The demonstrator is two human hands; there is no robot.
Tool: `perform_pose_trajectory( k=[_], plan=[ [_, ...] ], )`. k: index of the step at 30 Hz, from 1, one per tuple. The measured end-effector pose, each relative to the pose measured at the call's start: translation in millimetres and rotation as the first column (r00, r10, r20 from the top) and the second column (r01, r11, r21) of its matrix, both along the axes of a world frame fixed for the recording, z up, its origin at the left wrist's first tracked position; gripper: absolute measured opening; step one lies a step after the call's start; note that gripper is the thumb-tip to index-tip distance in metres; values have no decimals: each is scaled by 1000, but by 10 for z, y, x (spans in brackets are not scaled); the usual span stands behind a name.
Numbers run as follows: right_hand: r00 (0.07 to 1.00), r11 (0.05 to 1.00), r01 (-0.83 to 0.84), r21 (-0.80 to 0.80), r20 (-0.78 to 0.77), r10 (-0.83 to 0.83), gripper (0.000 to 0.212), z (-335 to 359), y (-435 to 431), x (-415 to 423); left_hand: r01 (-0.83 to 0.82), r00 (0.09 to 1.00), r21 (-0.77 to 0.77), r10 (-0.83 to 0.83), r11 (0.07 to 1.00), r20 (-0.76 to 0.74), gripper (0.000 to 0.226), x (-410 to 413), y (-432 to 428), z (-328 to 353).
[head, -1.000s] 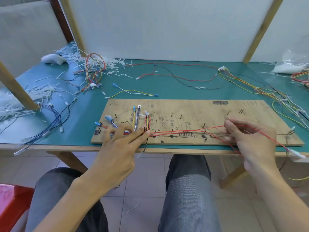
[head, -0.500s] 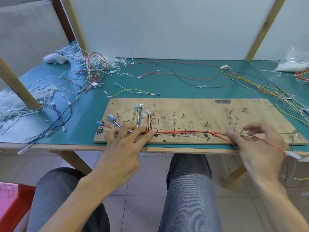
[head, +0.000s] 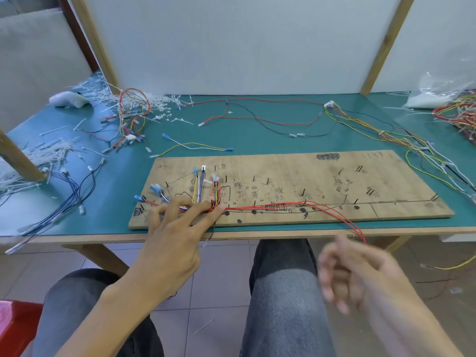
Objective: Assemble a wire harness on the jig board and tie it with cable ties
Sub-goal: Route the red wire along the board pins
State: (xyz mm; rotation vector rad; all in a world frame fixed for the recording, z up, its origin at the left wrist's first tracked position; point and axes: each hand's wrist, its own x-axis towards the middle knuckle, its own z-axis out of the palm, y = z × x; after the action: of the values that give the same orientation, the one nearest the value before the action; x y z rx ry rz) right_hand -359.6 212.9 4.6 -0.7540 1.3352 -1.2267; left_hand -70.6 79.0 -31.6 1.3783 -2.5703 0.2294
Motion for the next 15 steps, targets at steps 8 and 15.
perform_pose_trajectory(
  k=[8, 15],
  plan=[
    [162, 971, -190, -144, -980, -114, 18, -94, -1022, 1, 7, 1000, 25, -7, 1000, -26, 87, -4, 6, 43],
    [161, 957, -144, -252, -960, -229, 12, -225, -1027, -17, 10, 999, -22, -11, 1000, -49, 87, 3, 4, -53]
  ],
)
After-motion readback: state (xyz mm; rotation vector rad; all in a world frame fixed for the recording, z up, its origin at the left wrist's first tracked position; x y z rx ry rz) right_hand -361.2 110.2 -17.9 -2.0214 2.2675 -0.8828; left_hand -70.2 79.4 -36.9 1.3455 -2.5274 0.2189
